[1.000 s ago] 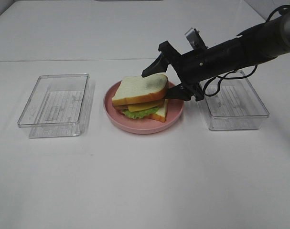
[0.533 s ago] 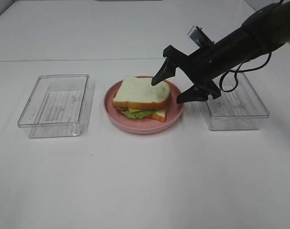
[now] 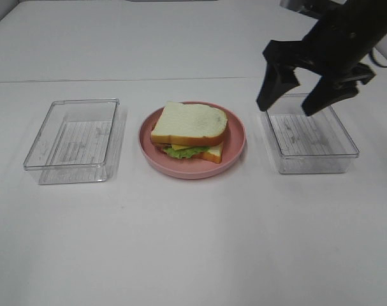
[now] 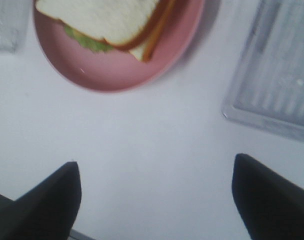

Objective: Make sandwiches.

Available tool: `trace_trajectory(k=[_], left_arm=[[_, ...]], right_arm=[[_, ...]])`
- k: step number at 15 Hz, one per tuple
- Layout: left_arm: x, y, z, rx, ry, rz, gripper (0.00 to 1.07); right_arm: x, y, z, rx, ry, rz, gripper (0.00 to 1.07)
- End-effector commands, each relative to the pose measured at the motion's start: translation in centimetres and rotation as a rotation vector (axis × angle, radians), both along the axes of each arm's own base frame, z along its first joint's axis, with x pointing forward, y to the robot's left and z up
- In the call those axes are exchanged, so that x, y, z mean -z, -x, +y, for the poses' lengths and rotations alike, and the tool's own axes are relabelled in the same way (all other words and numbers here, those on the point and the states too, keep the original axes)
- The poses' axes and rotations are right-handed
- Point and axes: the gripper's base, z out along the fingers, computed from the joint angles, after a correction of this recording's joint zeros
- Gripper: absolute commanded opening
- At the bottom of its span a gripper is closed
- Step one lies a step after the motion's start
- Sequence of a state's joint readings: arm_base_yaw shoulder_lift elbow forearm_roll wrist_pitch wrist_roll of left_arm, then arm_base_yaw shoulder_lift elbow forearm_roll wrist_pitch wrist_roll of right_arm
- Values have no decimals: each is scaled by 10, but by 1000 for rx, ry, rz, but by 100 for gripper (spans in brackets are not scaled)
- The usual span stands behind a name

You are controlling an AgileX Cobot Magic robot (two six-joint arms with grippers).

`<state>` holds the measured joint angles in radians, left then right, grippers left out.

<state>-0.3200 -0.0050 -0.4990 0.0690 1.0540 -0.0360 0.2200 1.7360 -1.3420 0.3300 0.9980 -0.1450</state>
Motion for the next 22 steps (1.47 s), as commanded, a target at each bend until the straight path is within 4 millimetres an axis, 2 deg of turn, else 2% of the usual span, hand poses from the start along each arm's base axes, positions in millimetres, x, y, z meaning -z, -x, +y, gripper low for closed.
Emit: trace_trajectory(k=[1, 3, 5, 6, 8, 9, 10, 12, 14, 15, 16, 19, 22], left_arm=[[0, 2, 1, 6, 9, -26, 83], [0, 2, 1, 6, 9, -26, 83], [0, 2, 1, 6, 9, -26, 83], [0, 2, 1, 6, 9, -26, 83], [0, 2, 1, 6, 9, -26, 83], [0, 2, 1, 6, 9, -26, 83], [0, 2, 1, 6, 9, -26, 83], [0, 2, 1, 6, 9, -26, 83], [0, 2, 1, 6, 9, -26, 83], [0, 2, 1, 6, 9, -26, 83], [0, 2, 1, 6, 9, -26, 83], [0, 2, 1, 6, 9, -26, 83], [0, 2, 1, 6, 9, -26, 83]], right_arm=[[-27, 44, -29, 50, 229, 47, 79], [-36, 80, -44, 90, 294, 22, 79], [-37, 129, -56, 93, 297, -2, 79], [-38, 141, -59, 95, 292, -19, 78], [-32, 190, -69, 104, 269, -67, 78], [-23, 233, -79, 105, 247, -157, 78], [-20, 243, -81, 98, 241, -189, 78], [-13, 277, -89, 81, 218, -315, 78], [-17, 305, -95, 91, 177, -494, 78], [-18, 311, -96, 98, 164, -545, 78], [-20, 332, -100, 114, 110, -730, 78], [-15, 344, -102, 120, 71, -866, 78], [-15, 343, -102, 118, 66, -859, 78]])
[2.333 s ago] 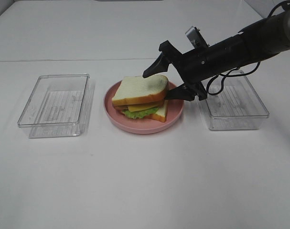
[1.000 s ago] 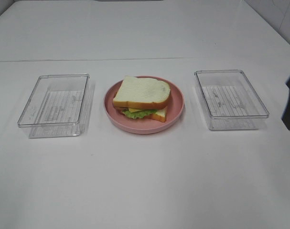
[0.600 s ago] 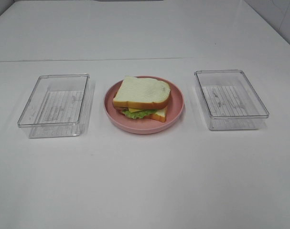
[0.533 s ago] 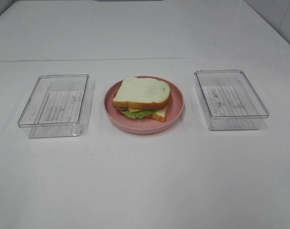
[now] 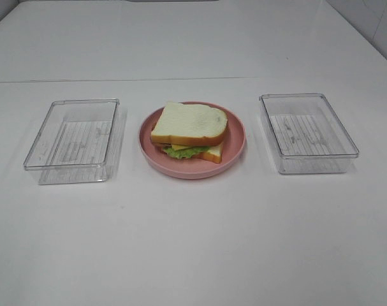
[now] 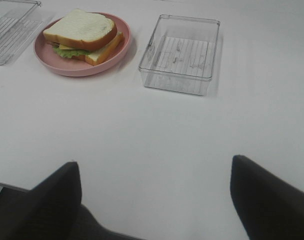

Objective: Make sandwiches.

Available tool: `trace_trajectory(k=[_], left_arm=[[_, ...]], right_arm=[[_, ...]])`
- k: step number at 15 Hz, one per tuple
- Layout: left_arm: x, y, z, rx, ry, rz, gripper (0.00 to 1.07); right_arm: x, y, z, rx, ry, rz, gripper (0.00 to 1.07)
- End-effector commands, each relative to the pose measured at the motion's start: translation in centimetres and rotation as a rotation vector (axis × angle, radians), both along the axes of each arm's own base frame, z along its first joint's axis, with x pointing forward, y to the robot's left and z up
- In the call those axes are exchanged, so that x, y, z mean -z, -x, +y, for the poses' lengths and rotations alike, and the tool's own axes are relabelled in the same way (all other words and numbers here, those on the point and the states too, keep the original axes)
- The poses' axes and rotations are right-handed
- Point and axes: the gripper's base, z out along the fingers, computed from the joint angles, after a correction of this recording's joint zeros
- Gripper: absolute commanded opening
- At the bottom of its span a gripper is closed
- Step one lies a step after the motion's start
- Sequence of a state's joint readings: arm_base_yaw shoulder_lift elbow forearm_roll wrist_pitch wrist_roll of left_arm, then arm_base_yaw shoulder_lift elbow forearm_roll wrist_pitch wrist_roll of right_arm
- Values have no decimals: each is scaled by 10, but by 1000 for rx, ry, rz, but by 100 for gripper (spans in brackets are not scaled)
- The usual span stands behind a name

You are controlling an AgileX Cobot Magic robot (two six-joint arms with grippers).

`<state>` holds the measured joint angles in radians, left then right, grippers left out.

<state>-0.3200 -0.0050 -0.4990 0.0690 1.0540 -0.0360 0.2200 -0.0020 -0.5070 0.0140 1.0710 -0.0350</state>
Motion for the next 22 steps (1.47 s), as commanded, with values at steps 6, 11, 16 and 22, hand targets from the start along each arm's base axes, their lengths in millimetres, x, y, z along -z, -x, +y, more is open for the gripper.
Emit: trace_trajectory(k=[6, 11, 16, 22], left_arm=[[0, 2, 1, 6, 9, -26, 83], [0, 2, 1, -7, 8, -27, 83], [0, 4, -1, -260, 5, -29, 83], [0, 5, -1, -311, 4, -30, 83]], right_arm=[[1, 0, 1, -13, -6, -14, 78], [1, 0, 1, 25, -7, -15, 78], [1, 0, 3, 186, -5, -16, 78], [1, 1, 3, 185, -7, -22, 78]])
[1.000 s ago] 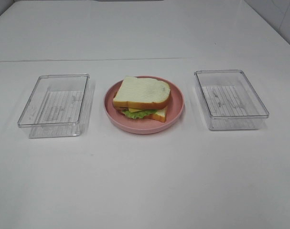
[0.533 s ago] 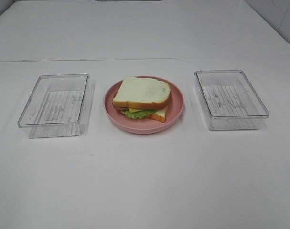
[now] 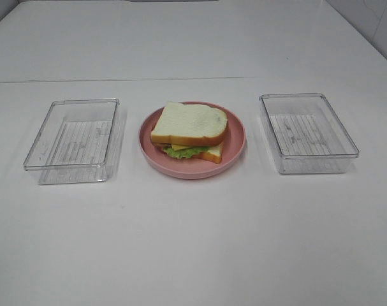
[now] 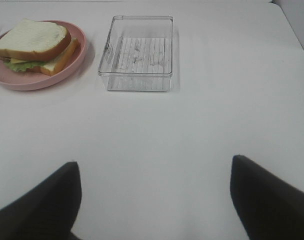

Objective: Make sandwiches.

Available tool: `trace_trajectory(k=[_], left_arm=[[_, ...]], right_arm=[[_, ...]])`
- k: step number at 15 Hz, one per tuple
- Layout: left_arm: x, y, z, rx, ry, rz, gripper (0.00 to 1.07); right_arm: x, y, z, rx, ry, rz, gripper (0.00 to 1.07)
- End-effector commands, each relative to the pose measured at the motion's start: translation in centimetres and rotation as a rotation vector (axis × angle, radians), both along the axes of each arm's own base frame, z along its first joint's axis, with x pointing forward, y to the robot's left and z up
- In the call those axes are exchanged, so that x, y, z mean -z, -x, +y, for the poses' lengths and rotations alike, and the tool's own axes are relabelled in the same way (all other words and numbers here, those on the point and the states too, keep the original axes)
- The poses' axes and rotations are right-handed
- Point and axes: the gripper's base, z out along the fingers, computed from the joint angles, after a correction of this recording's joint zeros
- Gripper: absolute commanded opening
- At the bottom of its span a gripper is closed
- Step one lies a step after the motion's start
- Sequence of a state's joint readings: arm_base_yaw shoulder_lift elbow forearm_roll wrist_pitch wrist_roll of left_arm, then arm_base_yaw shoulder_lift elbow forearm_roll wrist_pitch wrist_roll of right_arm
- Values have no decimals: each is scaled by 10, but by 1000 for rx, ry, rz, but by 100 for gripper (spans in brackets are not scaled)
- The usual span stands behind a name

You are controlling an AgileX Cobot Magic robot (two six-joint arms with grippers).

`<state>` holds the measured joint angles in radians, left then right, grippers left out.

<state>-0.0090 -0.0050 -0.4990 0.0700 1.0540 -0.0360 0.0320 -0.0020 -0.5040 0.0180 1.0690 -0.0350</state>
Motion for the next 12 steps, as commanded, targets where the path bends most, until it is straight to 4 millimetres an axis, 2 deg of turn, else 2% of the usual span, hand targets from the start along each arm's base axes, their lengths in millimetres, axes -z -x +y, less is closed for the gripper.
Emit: trace_trajectory(k=[1, 6, 9, 12], left_arm=[[0, 3, 0, 0, 1, -30, 83], [0, 3, -3, 17, 39, -30, 83], [0, 3, -12, 125, 34, -29, 83], [0, 3, -12, 122, 36, -29, 83]], right_arm=[[0, 1, 1, -1, -2, -24, 78], [0, 1, 1, -1, -2, -24, 78], [0, 1, 1, -1, -2, -24, 78], [0, 1, 1, -1, -2, -24, 78]])
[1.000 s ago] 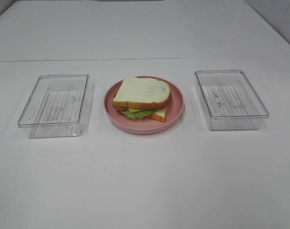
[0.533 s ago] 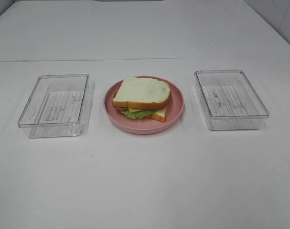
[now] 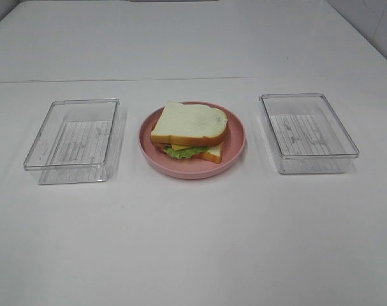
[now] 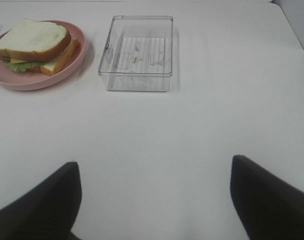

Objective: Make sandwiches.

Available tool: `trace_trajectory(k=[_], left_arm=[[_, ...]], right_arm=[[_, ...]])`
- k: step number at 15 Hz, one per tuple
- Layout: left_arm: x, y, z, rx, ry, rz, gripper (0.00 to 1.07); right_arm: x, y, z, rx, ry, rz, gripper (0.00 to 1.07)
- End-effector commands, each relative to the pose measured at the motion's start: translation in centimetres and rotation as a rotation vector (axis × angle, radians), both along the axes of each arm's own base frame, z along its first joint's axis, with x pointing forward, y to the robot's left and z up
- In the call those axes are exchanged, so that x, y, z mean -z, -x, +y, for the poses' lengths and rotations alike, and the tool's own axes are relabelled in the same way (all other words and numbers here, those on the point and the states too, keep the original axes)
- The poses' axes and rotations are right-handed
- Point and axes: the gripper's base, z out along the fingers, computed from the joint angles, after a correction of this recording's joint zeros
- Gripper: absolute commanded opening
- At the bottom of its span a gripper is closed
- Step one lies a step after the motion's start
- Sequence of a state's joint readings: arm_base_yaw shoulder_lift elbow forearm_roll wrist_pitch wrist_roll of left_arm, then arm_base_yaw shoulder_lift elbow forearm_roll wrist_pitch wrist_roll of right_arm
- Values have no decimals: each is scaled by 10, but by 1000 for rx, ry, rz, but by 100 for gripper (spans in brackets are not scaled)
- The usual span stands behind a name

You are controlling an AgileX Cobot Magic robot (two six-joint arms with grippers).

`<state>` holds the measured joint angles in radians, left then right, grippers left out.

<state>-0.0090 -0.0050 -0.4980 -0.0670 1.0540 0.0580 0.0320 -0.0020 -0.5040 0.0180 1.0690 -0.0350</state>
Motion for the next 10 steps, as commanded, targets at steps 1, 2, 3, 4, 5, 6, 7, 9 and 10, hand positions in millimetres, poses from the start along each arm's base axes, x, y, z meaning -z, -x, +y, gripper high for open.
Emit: trace_trajectory(k=[1, 2, 3, 4, 5, 6, 7, 9, 10], left_arm=[[-1, 3, -1, 2, 6, -30, 83], [-1, 3, -1, 2, 6, -30, 83], [-1, 3, -1, 2, 6, -30, 83], [-1, 3, -1, 2, 6, -30, 83], [-1, 3, -1, 2, 6, -30, 83], [-1, 3, -1, 2, 6, -30, 83], [-1, 3, -1, 2, 6, -30, 83], [-1, 3, -1, 2, 6, -30, 83], [-1, 3, -1, 2, 6, -30, 83]], right_arm=[[0, 1, 1, -1, -2, -24, 78], [0, 1, 1, -1, -2, -24, 78], [0, 1, 1, -1, -2, -24, 78], [0, 1, 1, -1, -2, -24, 78], [0, 1, 1, -1, -2, -24, 78], [0, 1, 1, -1, -2, -24, 78], [0, 1, 1, -1, -2, -24, 78], [0, 1, 1, -1, -2, -24, 78], [0, 1, 1, -1, -2, -24, 78]])
